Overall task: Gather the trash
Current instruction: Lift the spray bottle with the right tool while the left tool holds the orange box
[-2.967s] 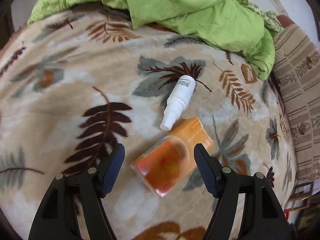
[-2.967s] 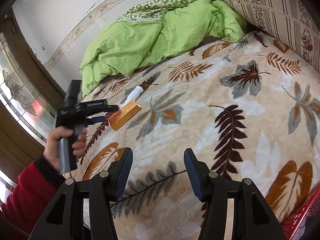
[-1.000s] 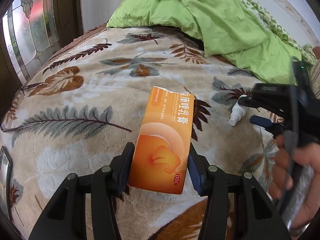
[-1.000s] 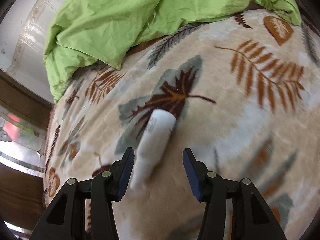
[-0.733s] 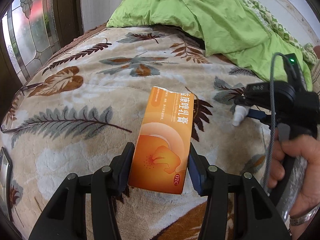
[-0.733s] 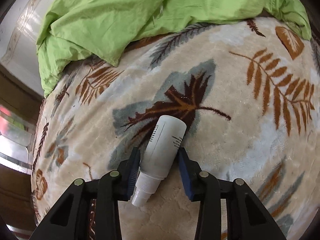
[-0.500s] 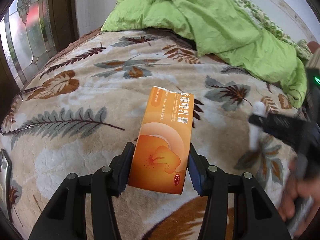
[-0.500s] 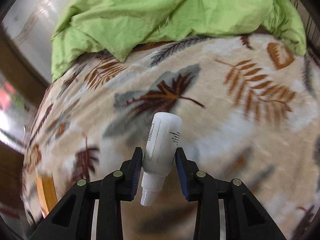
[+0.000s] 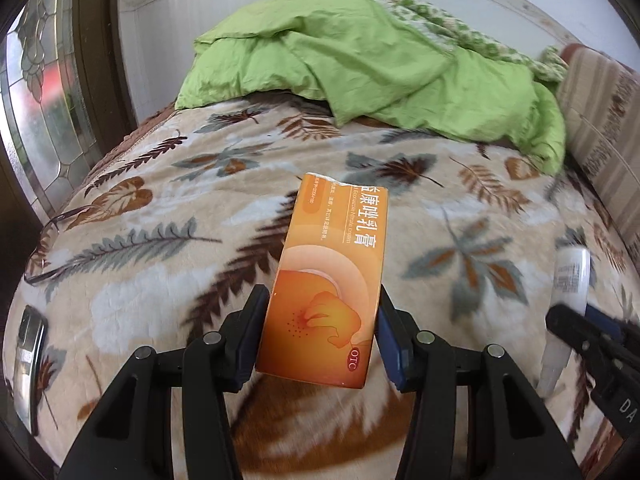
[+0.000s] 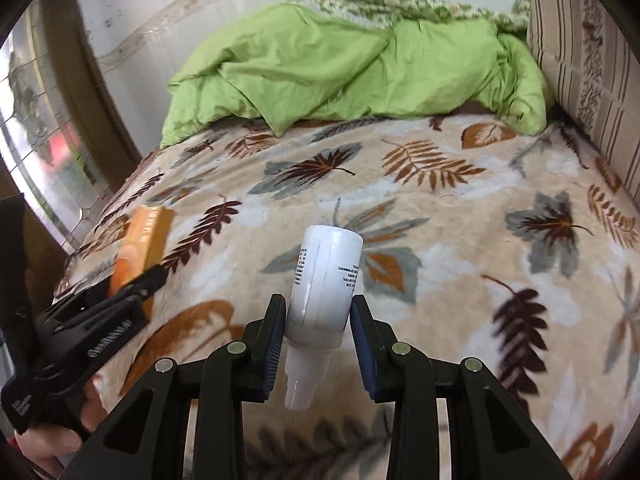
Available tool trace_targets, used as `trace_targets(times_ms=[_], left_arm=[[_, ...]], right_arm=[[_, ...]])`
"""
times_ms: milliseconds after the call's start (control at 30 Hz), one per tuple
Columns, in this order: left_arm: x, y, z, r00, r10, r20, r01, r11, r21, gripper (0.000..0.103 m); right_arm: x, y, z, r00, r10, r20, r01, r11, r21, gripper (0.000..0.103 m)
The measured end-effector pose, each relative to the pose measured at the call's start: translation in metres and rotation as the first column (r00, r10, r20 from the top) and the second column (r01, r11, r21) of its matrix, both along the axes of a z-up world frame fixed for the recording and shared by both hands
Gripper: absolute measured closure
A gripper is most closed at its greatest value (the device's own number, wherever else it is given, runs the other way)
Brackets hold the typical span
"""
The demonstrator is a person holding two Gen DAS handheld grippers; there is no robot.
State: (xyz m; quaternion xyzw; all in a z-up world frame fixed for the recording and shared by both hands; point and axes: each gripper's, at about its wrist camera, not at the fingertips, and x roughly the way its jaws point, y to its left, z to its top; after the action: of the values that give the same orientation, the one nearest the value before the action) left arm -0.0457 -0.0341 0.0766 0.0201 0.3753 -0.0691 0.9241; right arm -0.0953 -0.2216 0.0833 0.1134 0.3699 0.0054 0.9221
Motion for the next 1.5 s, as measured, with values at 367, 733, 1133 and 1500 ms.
trace_targets(times_ms=[367, 733, 1133, 1500], left_arm=[[-0.064, 0.003, 0.001, 0.999, -0.029, 0.019, 0.029, 1.000, 0.004, 0.053], [-0.055, 0.009, -0.004, 1.000, -0.011, 0.021, 0.011, 1.000, -0.004, 0.053], [-0.052, 0.009, -0.007, 1.000, -0.005, 0.008, 0.005, 1.000, -0.015, 0.053], [-0.050, 0.011, -0.007, 1.000, -0.005, 0.003, 0.005, 1.000, -0.022, 0.053]], right_arm=[[-0.050, 0.019, 0.004, 0.998, -0.027, 0.061, 0.038, 0.981, -0.189, 0.068], [-0.051, 0.045, 0.002, 0.995, -0.019, 0.095, 0.051, 0.941, -0.335, 0.068], [-0.047, 0.056, -0.001, 0.995, -0.007, 0.100, 0.045, 0.922, -0.385, 0.069], [-0.047, 0.057, -0.002, 0.995, -0.004, 0.098, 0.042, 0.920, -0.389, 0.069]])
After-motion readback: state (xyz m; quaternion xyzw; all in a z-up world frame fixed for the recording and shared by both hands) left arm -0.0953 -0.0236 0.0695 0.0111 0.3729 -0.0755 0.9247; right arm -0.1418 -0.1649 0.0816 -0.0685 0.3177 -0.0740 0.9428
